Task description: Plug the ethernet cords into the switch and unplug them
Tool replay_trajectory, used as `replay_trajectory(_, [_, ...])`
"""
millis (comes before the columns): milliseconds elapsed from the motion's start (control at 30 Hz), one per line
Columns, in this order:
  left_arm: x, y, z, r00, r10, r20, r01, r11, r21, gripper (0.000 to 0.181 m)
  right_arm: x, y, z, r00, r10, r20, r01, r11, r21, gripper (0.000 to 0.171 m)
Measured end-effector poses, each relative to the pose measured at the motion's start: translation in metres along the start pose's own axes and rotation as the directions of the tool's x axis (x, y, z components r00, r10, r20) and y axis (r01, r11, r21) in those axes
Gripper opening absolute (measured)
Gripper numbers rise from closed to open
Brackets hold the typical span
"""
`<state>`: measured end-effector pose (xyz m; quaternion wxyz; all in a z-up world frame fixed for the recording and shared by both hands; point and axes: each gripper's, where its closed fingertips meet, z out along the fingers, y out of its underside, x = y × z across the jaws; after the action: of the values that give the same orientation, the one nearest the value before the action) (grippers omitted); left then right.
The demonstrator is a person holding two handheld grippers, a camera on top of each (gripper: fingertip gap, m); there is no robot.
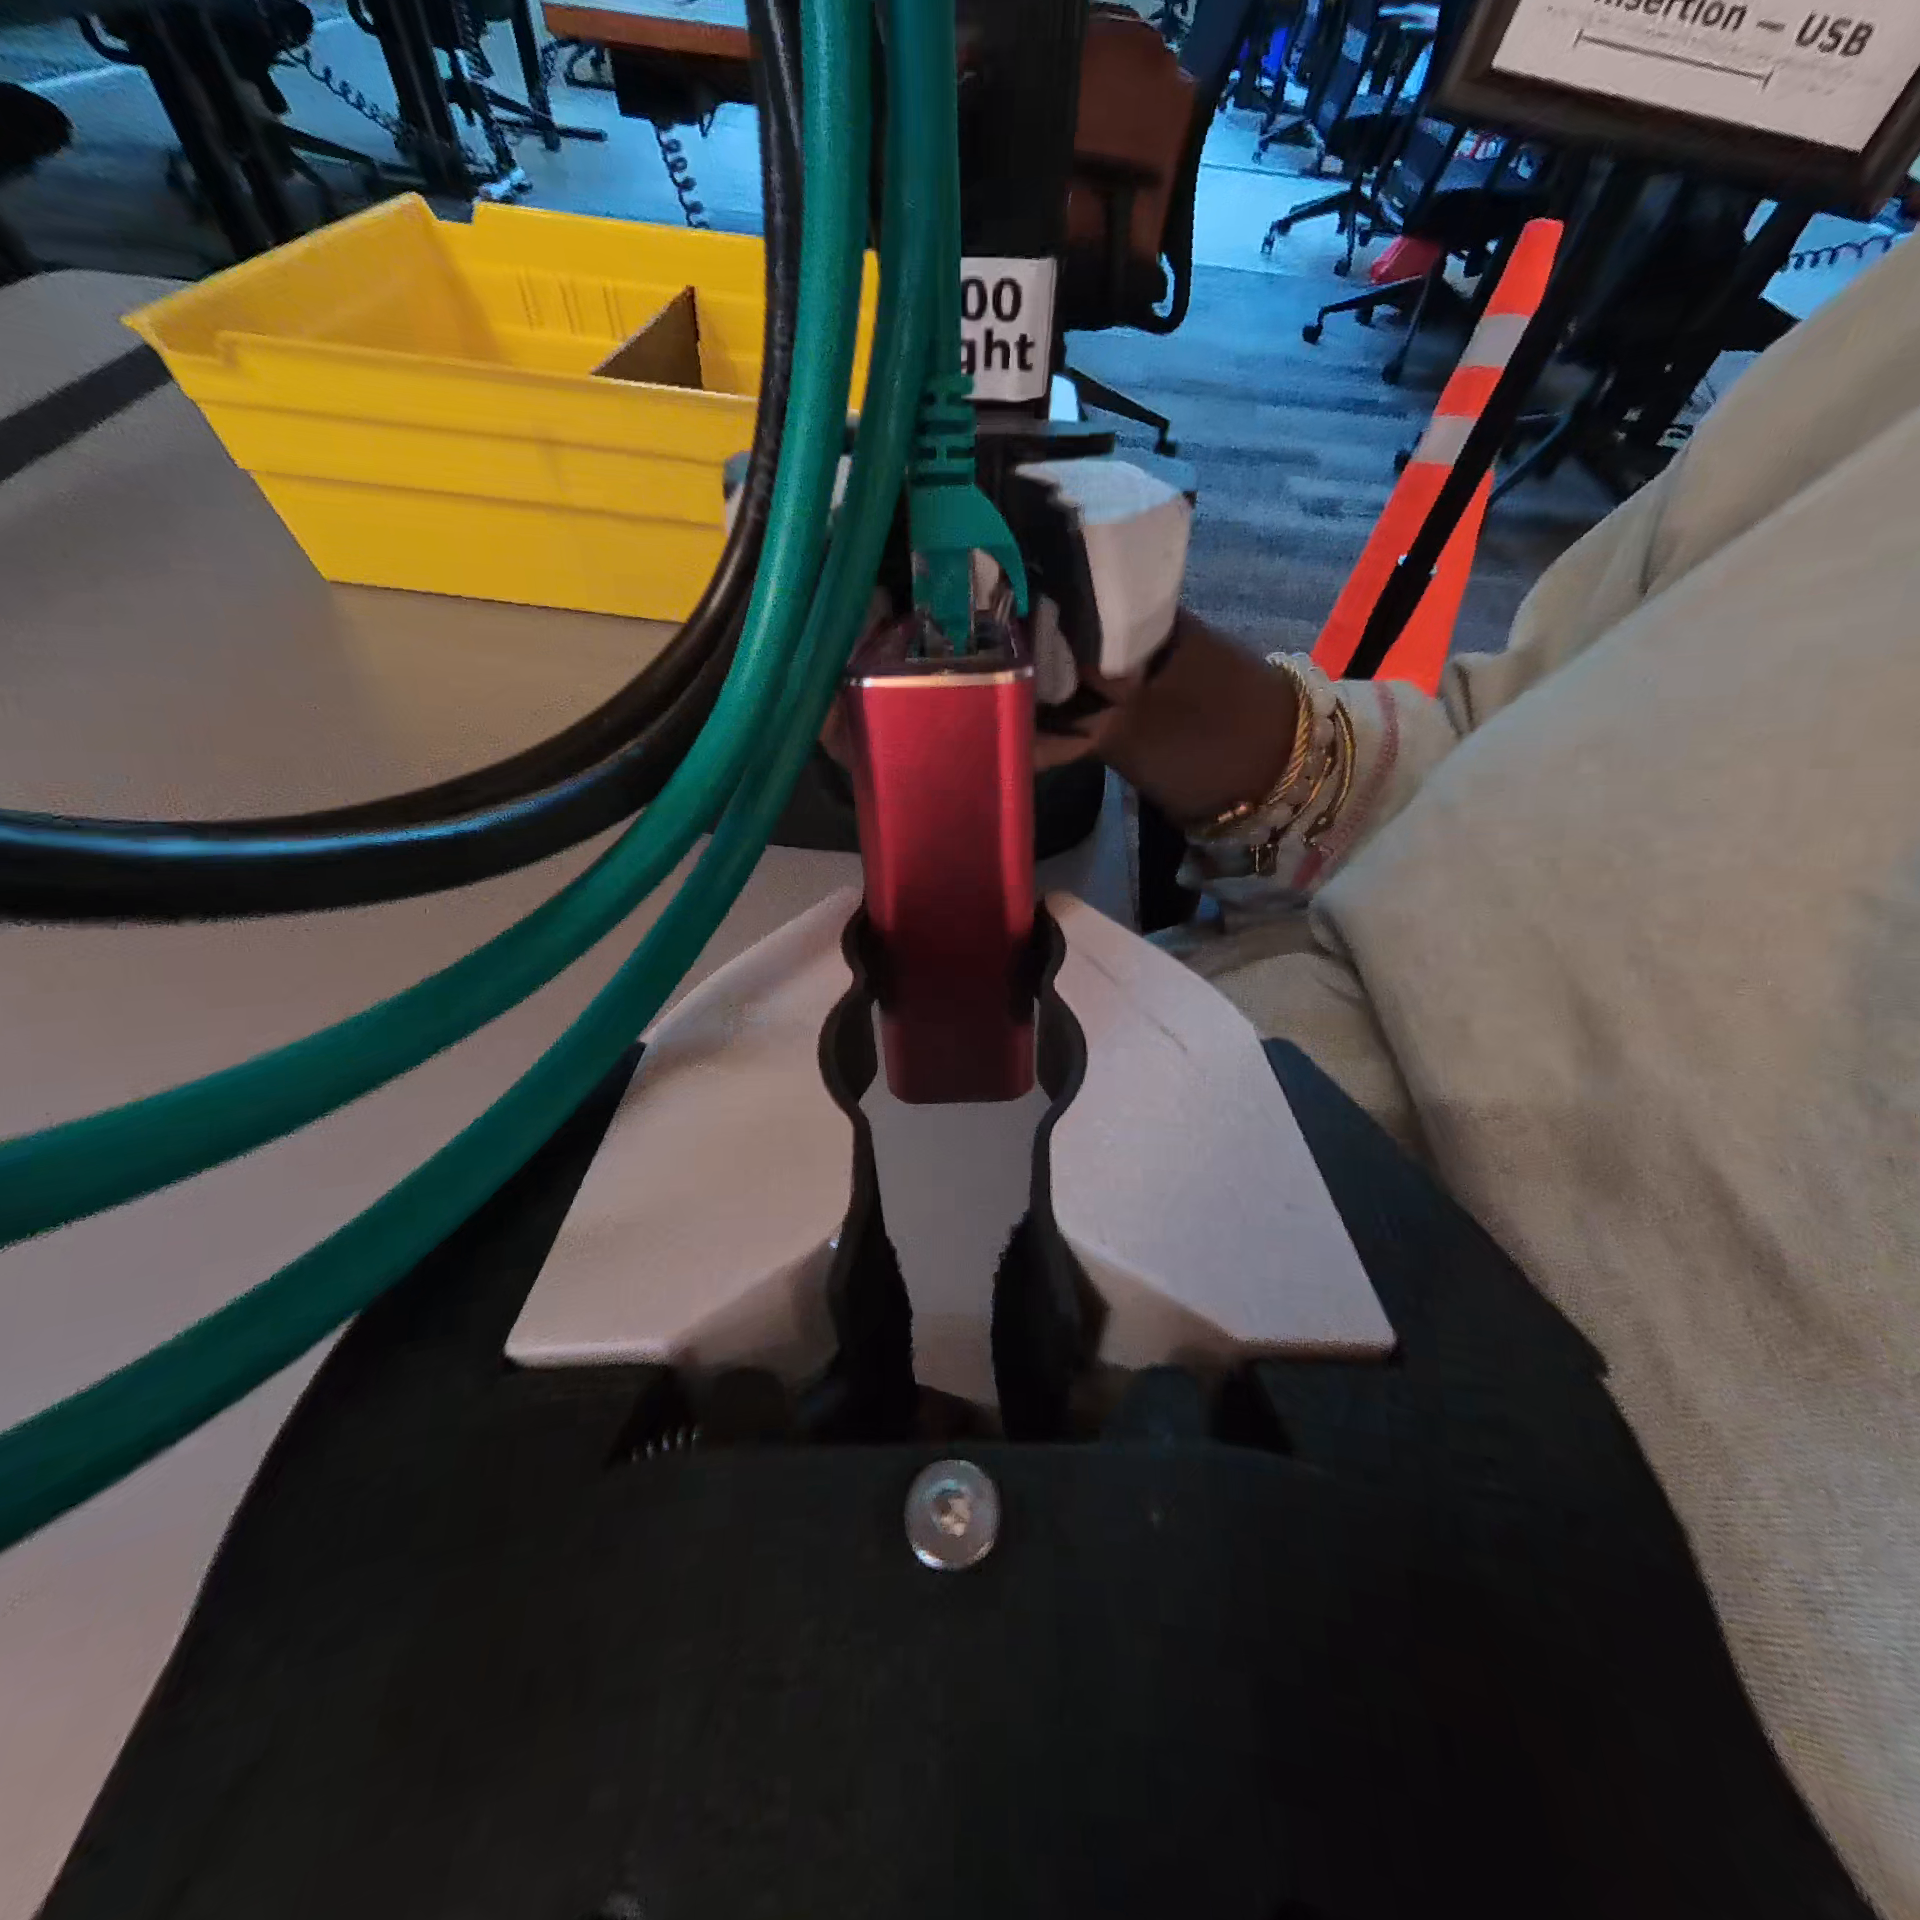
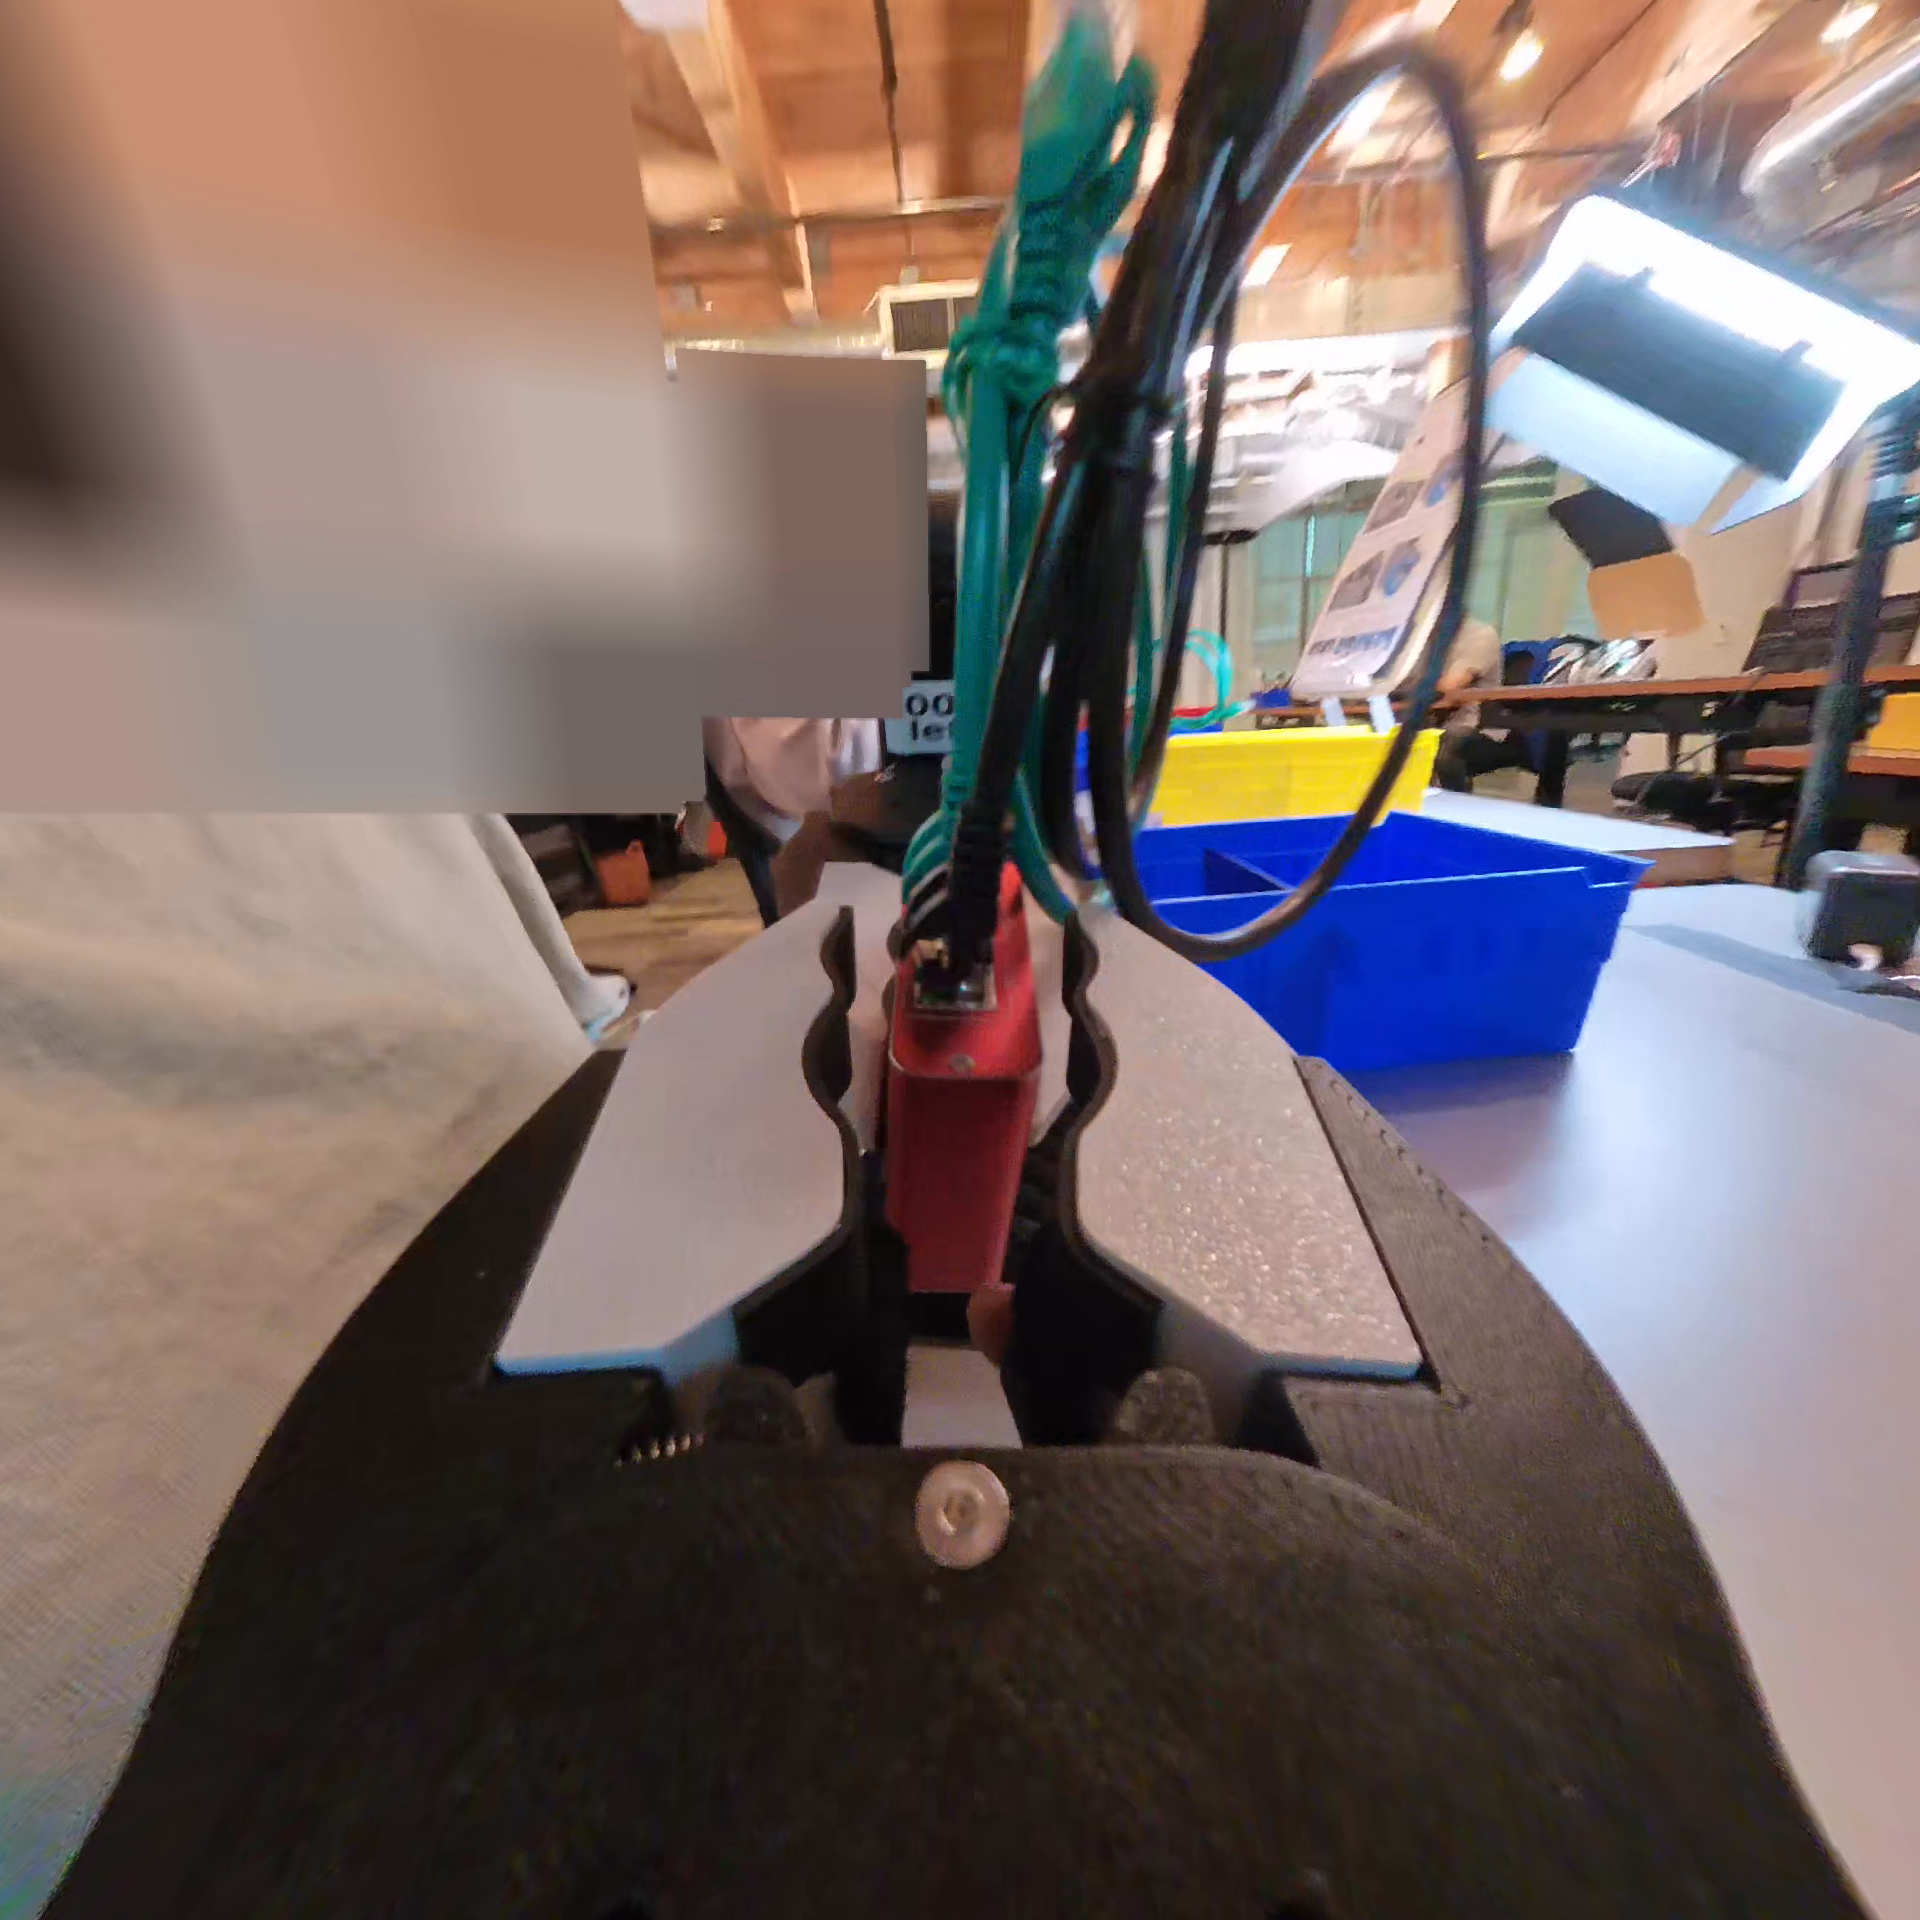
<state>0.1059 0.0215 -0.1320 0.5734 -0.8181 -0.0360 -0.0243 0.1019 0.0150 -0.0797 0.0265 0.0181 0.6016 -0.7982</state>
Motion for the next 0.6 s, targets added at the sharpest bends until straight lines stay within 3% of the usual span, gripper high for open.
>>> replay_trajectory(100, [0.004,0.001,0.002,1.000,0.007,-0.026,-0.008,1.000,-0.017,0.027,-0.004,0.007,0.008,1.000,0.005,0.023,-0.005,1.000,-0.019,0.028])
replay_trajectory(200, [0.001,-0.007,0.003,1.000,0.013,-0.006,-0.013,0.998,0.055,0.029,0.000,-0.004,0.006,1.000,0.013,0.005,-0.014,0.995,0.094,0.028])
replay_trajectory(267, [-0.009,-0.022,0.004,0.998,0.011,0.068,-0.023,0.982,0.187,0.067,0.000,-0.013,0.005,1.000,0.030,0.005,-0.031,0.984,0.174,0.028])
replay_trajectory(367, [-0.006,-0.024,0.021,0.997,0.029,0.069,-0.043,0.976,0.215,0.088,-0.004,-0.023,0.006,0.998,0.052,0.038,-0.061,0.959,0.275,0.028])
replay_trajectory(400, [-0.006,-0.022,0.027,0.996,0.040,0.079,-0.055,0.978,0.199,0.085,-0.004,-0.025,0.007,0.998,0.058,0.035,-0.066,0.955,0.290,0.028])
replay_trajectory(467, [0.000,-0.026,0.031,0.995,0.071,0.065,-0.083,0.974,0.212,0.061,-0.001,-0.021,0.009,0.998,0.062,0.008,-0.062,0.963,0.262,0.028])
replay_trajectory(600, [-0.009,-0.024,0.023,0.997,0.009,0.083,-0.026,0.979,0.204,0.037,0.008,-0.007,0.009,0.997,0.032,-0.075,-0.024,0.994,0.110,0.027])
